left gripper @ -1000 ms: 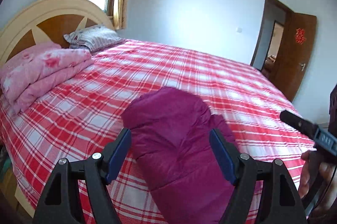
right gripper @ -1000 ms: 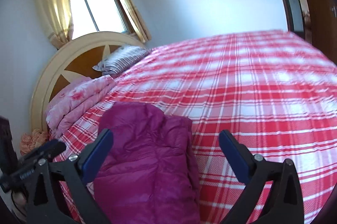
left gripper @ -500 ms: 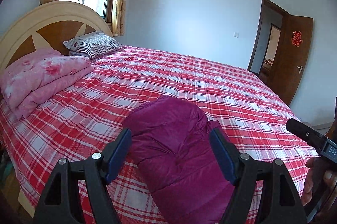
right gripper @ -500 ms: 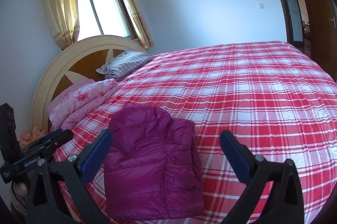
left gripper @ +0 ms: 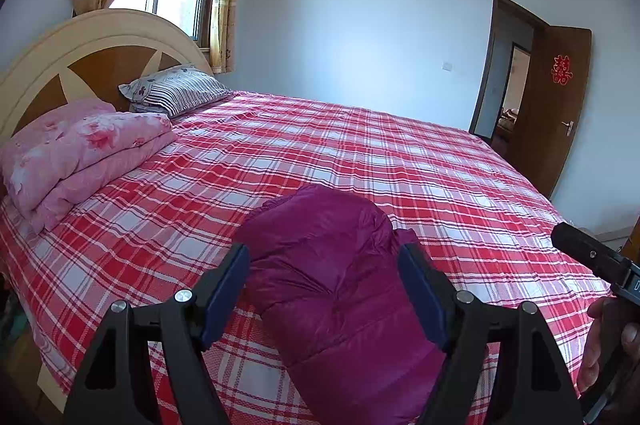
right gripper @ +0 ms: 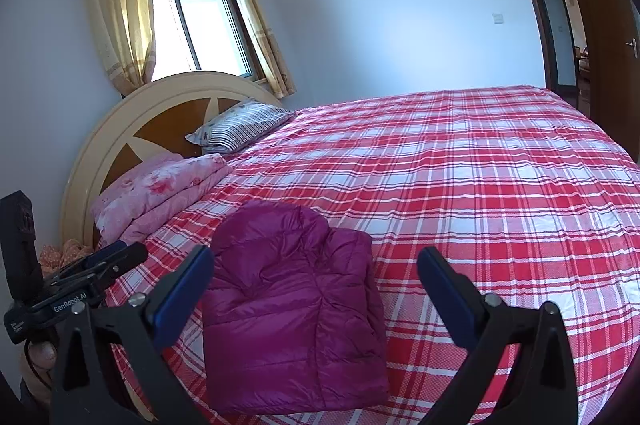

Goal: Fold large clothes

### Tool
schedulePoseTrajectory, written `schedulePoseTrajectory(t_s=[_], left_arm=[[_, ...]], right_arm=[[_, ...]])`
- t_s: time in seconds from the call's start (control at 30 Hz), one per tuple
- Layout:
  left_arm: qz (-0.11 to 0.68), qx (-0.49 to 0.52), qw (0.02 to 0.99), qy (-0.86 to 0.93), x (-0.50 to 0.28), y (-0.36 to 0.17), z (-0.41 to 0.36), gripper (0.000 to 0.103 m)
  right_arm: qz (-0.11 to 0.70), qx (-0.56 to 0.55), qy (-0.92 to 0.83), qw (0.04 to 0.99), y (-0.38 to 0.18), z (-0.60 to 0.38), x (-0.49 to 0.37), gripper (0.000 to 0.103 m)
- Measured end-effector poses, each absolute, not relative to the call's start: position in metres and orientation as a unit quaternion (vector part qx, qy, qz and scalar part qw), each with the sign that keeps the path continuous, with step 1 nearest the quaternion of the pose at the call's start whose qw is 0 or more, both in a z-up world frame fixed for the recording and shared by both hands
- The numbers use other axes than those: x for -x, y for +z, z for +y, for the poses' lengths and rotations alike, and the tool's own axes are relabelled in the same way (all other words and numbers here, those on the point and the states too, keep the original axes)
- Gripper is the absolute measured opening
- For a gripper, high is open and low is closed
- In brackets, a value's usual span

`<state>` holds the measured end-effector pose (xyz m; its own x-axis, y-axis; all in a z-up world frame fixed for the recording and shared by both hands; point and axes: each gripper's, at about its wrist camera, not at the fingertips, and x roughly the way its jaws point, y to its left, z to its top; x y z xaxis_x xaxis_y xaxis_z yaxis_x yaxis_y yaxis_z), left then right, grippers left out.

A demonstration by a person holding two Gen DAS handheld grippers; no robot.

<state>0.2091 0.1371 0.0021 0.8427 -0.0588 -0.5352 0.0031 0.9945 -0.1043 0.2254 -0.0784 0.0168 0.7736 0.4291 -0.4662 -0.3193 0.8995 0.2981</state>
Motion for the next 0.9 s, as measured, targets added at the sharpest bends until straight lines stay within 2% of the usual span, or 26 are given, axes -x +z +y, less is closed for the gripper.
schedulePoseTrajectory(t_s=[0.63, 0.9], left_arm=[[0.282, 0.044, 0.958, 0.003, -0.210, 0.003, 0.137, 0.077], [0.279, 0.034, 0.960, 0.016, -0.209, 0.005, 0.137, 0.084]], right_arm=[[0.249, -0.092, 0.198, 0.944, 0.023, -0.079, -0.218, 0.103], [0.242, -0.083, 0.204, 0.945, 0.027, -0.073, -0.215, 0.103]])
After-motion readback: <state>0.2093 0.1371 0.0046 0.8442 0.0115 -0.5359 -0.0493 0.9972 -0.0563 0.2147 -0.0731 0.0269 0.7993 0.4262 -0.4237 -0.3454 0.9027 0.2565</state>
